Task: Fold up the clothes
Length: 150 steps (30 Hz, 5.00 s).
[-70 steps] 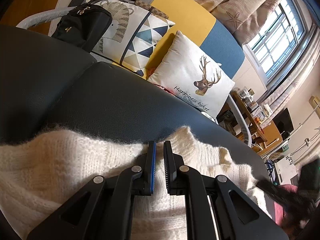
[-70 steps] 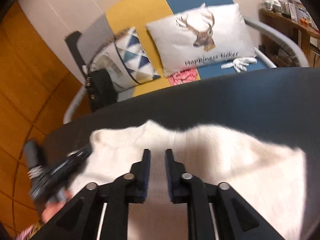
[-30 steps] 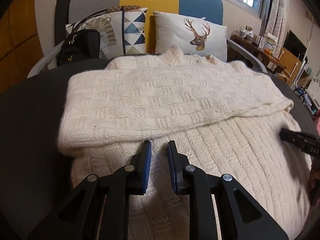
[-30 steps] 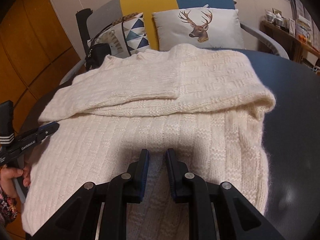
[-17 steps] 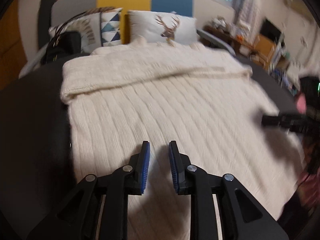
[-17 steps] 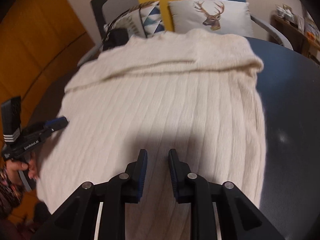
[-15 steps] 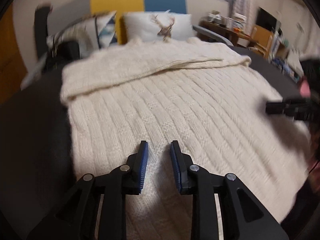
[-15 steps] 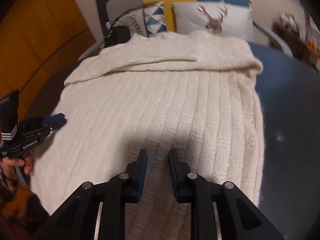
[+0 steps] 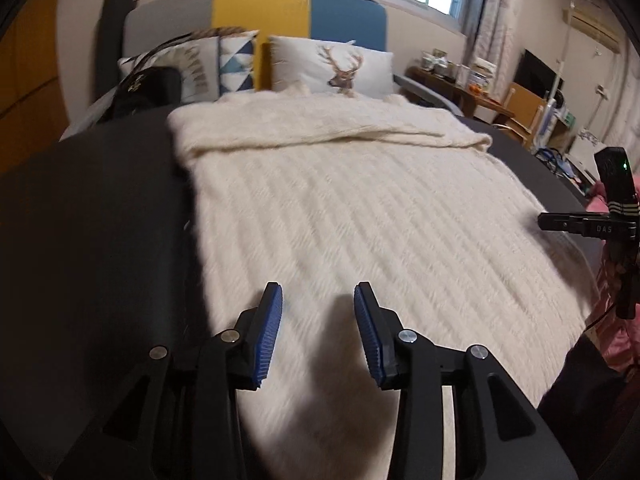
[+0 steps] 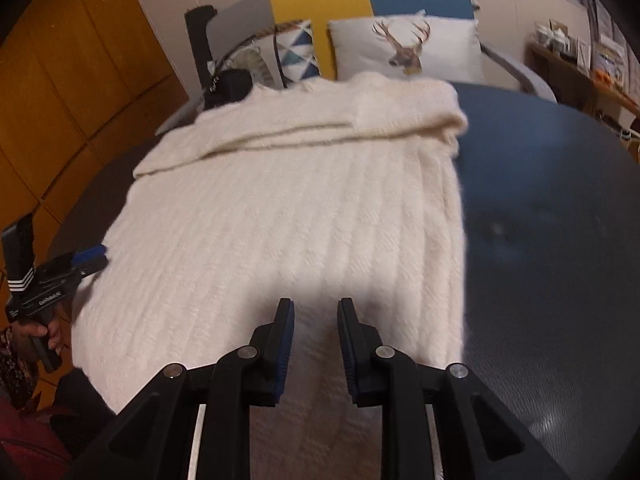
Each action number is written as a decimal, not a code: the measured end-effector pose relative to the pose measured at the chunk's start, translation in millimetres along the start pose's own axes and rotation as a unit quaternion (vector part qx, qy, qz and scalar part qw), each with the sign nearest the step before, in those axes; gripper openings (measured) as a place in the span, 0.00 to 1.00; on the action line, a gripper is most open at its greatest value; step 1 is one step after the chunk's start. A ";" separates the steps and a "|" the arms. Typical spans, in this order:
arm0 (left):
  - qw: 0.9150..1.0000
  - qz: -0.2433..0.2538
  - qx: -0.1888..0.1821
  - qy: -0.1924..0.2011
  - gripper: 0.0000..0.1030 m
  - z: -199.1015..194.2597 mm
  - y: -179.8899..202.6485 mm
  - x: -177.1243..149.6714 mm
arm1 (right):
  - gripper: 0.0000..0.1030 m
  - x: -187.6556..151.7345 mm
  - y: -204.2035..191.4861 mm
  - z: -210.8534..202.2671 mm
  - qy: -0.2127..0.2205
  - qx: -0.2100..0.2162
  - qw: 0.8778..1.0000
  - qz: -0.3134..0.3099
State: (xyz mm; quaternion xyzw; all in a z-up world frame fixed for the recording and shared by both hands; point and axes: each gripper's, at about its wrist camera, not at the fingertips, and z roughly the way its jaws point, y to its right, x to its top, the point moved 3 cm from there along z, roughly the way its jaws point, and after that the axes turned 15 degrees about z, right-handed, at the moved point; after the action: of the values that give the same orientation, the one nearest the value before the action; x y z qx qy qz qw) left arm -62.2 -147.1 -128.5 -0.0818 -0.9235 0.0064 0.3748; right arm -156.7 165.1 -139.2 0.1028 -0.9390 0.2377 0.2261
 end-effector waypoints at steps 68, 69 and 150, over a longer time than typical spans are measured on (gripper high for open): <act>0.945 -0.226 -0.237 -0.013 0.07 -25.4 -9.4 -65.1 | 0.11 -54.1 59.3 -25.4 -0.128 0.160 0.962 0.178; 0.946 -0.221 -0.235 -0.011 0.07 -27.3 -8.0 -64.9 | 0.11 -53.8 57.8 -26.0 -0.127 0.161 0.963 0.177; 0.939 -0.309 -0.095 0.119 0.65 62.3 -97.8 112.5 | 0.27 174.1 -3.9 46.6 0.047 0.167 0.968 0.180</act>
State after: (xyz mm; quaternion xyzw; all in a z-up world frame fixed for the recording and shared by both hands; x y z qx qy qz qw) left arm -199.1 -223.0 -88.4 0.1722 -0.8481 -0.2073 0.4562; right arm -325.7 123.8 -91.8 -0.0427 -0.8775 0.4322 0.2034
